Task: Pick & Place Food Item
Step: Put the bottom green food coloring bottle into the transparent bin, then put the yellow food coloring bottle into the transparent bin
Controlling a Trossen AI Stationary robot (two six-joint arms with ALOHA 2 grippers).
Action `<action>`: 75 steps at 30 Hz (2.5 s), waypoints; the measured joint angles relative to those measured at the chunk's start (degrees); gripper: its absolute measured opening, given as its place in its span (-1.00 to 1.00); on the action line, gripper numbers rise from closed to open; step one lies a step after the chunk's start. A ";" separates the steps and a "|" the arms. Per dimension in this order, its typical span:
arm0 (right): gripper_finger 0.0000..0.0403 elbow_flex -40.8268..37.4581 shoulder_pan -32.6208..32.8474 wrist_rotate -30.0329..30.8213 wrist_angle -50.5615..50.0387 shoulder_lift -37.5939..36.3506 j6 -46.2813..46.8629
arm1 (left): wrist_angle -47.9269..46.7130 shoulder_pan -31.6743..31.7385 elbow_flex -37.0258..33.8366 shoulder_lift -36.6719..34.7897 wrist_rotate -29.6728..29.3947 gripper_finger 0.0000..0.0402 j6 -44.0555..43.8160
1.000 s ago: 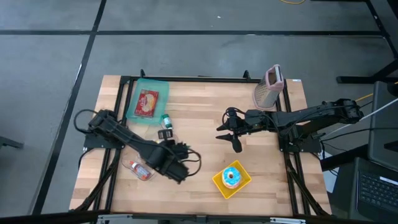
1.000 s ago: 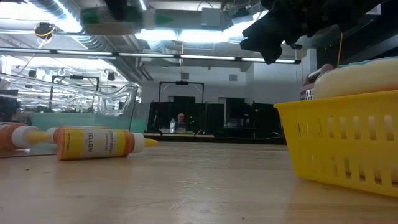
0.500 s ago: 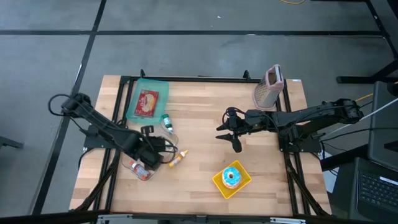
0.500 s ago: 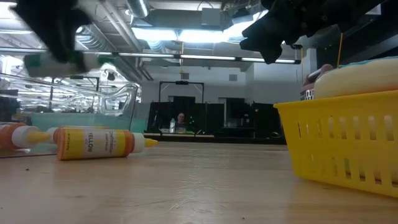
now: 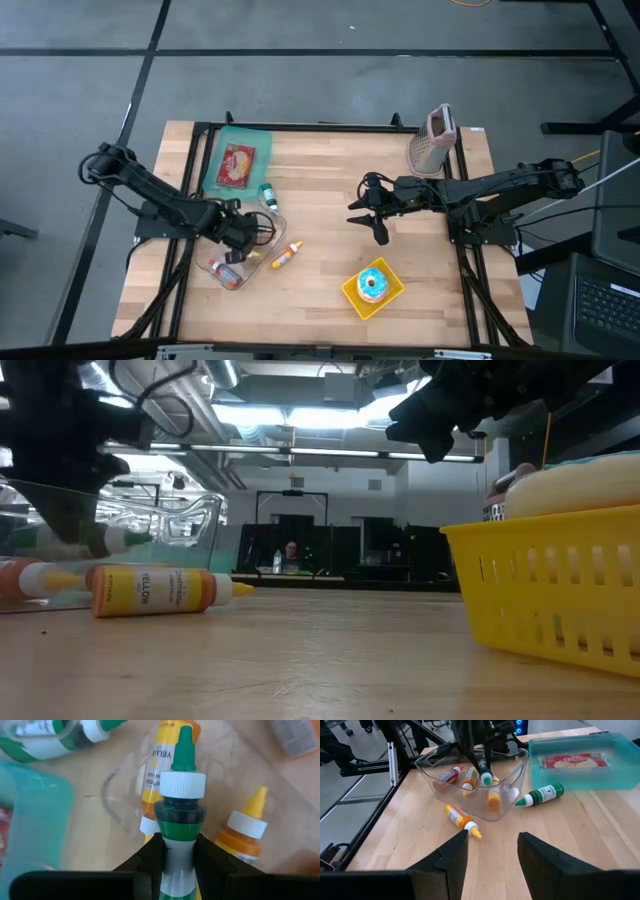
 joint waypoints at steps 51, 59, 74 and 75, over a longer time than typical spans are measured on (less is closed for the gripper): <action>-0.16 -0.01 -0.02 0.00 -0.48 0.00 -0.37 | 0.42 7.43 40.65 33.29 -7.20 -0.05 14.16; -0.16 -0.01 -0.02 -0.01 -0.70 0.01 -0.34 | -13.07 7.42 49.44 42.37 -0.42 -0.05 17.77; -0.16 0.00 -0.02 -0.02 -0.95 0.00 0.06 | -11.33 6.68 47.08 43.10 6.98 -0.04 0.45; -0.16 0.00 -0.02 -0.02 -0.94 0.00 0.05 | -11.40 6.77 46.69 43.10 7.03 -0.04 0.08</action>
